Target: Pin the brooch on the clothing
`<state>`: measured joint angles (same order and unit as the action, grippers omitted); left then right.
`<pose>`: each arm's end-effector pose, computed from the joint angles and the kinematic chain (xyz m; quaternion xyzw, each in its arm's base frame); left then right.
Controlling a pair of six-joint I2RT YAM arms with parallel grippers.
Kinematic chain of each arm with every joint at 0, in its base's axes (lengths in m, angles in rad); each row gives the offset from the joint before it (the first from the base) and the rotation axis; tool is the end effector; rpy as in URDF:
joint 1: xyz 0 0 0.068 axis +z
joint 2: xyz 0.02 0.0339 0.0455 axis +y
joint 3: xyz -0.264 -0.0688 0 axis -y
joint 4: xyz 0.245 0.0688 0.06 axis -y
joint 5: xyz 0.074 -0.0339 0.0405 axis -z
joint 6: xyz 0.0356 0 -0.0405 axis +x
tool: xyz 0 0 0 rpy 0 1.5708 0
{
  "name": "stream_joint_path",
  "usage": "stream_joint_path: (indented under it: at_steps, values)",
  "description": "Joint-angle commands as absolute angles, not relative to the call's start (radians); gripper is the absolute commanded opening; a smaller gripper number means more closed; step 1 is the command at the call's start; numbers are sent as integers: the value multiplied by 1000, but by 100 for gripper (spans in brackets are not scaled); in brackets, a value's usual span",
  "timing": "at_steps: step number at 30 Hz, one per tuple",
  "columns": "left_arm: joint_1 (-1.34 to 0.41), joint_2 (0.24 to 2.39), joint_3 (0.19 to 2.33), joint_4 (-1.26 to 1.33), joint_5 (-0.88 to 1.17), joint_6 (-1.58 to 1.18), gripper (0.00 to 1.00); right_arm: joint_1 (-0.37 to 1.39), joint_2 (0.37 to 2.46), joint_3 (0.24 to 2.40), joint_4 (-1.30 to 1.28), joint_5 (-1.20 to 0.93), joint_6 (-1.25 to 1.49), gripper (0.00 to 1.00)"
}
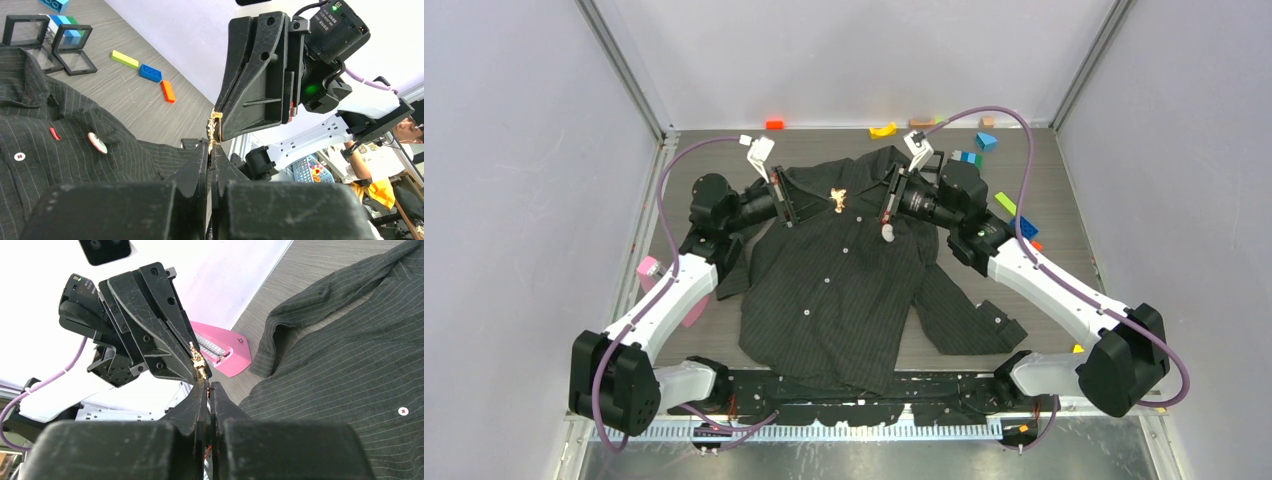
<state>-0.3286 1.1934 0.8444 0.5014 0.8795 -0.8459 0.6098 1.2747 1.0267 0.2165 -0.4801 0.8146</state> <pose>0.2458 -0.1128 0.3462 0.1616 0.6523 -0.6113 0.4180 0.2371 0.1857 0.3607 -0.0933 0.7108 0.5710 0.4000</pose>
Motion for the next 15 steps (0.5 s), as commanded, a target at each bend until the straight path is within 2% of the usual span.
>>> stream_joint_path:
  at_steps: [1, 3, 6, 10, 13, 15]
  values:
    - [-342, 1204, 862, 558, 911, -856, 0, 617, 1273, 1062, 293, -503, 805, 3]
    - [-344, 1218, 873, 558, 931, -867, 3, 617, 1265, 1064, 285, -496, 785, 1]
    - [-344, 1231, 883, 569, 951, -888, 24, 617, 1249, 1082, 224, -476, 737, 1]
    - [-341, 1221, 895, 532, 953, -863, 62, 611, 1228, 1139, 52, -490, 621, 1]
    - [-339, 1205, 923, 426, 951, -791, 74, 597, 1235, 1198, -150, -555, 508, 1]
    - [-339, 1195, 936, 377, 950, -748, 76, 591, 1242, 1236, -243, -614, 457, 0]
